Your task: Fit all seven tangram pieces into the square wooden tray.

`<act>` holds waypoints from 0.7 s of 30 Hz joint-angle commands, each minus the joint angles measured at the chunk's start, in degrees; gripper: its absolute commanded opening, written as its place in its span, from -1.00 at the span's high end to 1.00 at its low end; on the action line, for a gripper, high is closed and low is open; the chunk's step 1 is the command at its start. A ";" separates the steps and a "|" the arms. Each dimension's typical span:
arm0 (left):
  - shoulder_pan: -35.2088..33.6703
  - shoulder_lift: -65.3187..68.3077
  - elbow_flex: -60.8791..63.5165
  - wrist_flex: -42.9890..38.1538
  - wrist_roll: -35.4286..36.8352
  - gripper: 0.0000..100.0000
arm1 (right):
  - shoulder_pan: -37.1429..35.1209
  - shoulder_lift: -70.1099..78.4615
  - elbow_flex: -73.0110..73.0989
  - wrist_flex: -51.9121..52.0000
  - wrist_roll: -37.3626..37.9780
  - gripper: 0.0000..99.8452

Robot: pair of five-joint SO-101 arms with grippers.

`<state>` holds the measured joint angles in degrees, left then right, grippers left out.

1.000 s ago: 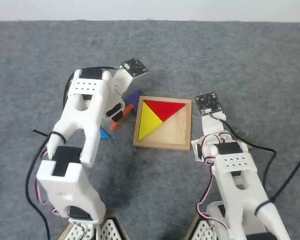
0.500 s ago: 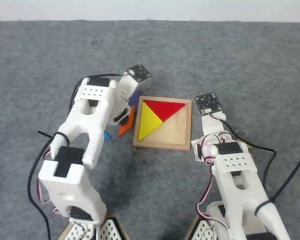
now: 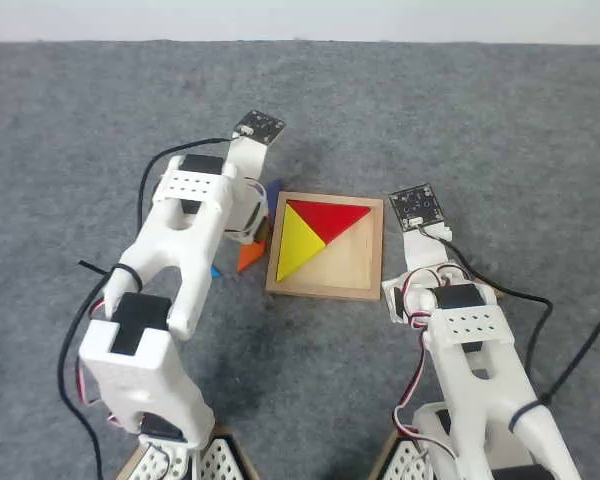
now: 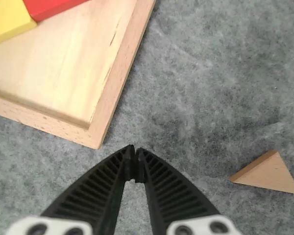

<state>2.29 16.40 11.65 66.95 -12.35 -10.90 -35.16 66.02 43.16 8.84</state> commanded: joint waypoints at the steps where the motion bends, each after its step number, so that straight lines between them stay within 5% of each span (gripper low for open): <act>1: 3.43 -3.96 -1.10 3.34 4.13 0.60 | 0.84 -1.27 -0.44 -1.10 -0.53 0.98; 21: 1.14 4.13 -1.54 -2.02 7.38 0.60 | 0.84 -1.27 -0.44 -0.92 -0.53 0.98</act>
<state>3.52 18.51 11.65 67.74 -5.49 -10.90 -35.16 66.02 43.16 8.84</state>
